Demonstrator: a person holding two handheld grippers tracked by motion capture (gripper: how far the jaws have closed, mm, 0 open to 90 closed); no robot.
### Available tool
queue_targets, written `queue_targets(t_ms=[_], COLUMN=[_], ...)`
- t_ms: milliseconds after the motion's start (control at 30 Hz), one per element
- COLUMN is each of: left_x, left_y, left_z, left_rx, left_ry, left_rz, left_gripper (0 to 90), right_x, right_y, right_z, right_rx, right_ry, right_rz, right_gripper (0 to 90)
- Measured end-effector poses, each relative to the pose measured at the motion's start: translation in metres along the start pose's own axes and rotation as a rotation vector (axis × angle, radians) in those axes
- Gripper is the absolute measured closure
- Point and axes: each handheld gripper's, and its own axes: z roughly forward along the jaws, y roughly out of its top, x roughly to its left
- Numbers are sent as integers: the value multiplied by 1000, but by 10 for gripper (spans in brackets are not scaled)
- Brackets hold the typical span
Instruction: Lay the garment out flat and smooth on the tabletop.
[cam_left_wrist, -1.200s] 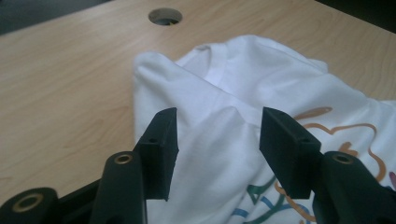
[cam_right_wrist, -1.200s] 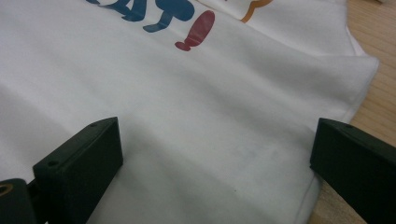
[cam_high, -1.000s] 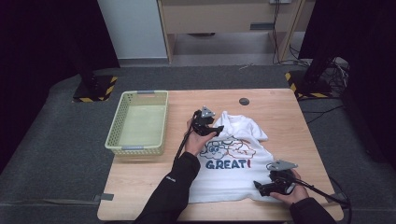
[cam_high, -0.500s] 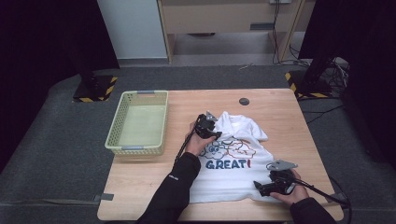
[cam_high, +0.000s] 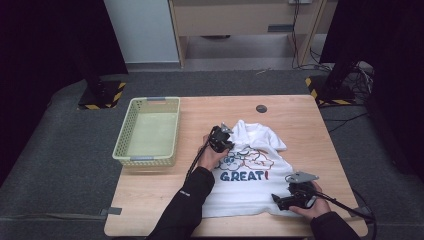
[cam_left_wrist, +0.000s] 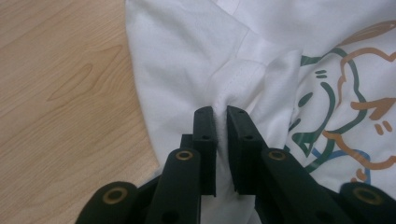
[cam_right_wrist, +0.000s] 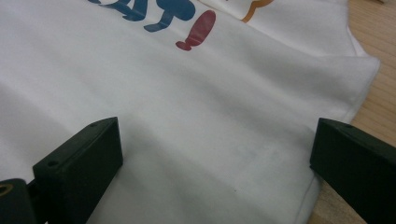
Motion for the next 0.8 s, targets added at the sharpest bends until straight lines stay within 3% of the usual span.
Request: queue_targets(t_ms=[167,333,500,667,800], left_x=[-2,3,17,42,57], left_y=[2,8,10,3,-8], left_z=[-8,-30,-56,-80,-89], left_rx=[-23,-89,-124,-153,-118], left_ry=[24,70,167,241,318], left_rz=[-1,-19,-44,-144,-223], left_gripper=[851,853,852,852,852], right_x=[0,0,0,0,0], right_y=[0,0,0,0,0], right_z=[0,0,0,0,0], right_rx=[0,0,-1,-1,-1], right_ry=[0,0,-2,-2,-2], right_rz=[0,0,0,1,0], right_gripper=[26,26,26,25,25])
